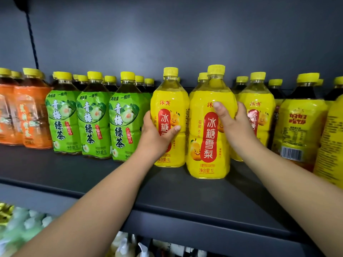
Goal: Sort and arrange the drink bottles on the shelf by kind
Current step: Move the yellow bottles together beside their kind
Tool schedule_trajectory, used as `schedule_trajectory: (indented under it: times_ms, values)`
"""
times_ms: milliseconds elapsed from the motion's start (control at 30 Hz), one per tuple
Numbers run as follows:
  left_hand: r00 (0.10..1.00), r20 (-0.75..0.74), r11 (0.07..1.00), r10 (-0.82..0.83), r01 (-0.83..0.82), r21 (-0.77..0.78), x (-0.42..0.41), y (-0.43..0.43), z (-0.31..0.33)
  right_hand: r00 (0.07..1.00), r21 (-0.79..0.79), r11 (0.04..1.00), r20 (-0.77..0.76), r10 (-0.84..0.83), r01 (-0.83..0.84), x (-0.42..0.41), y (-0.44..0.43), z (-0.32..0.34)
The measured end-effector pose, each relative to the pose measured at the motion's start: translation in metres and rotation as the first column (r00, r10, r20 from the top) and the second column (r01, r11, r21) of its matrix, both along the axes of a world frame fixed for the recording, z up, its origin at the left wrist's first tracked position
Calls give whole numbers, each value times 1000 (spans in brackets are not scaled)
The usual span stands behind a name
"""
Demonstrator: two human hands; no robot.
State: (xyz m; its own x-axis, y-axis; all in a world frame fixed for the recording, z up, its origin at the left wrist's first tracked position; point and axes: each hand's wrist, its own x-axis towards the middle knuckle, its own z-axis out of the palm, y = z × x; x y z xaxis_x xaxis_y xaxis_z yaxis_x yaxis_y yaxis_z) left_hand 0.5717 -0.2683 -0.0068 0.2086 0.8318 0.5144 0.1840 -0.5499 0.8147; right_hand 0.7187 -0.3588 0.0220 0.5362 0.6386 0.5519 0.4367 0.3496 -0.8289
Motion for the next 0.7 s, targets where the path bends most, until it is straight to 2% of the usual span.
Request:
schedule_trajectory:
  times_ms: [200, 400, 567, 633, 700]
  values:
    - [1000, -17, 999, -16, 17, 32, -1, 4, -3, 989, -39, 989, 54, -140, 142, 4, 17, 0]
    - [943, -249, 971, 221, -190, 143, -4, 6, -6, 996, -10, 996, -7, -86, 86, 6, 19, -7]
    - [917, -333, 972, 221, -181, 148, -8, -2, -9, 996, -169, 983, 62, -61, 71, 5, 11, -19]
    - [941, -246, 959, 232, -179, 219, -11, -8, -5, 976, -302, 946, 209, -59, 121, 6, 1, -24]
    - [965, -94, 906, 243, -191, 378, -14, -24, 1, 851, -390, 864, 519, -79, 318, 8, -21, -29]
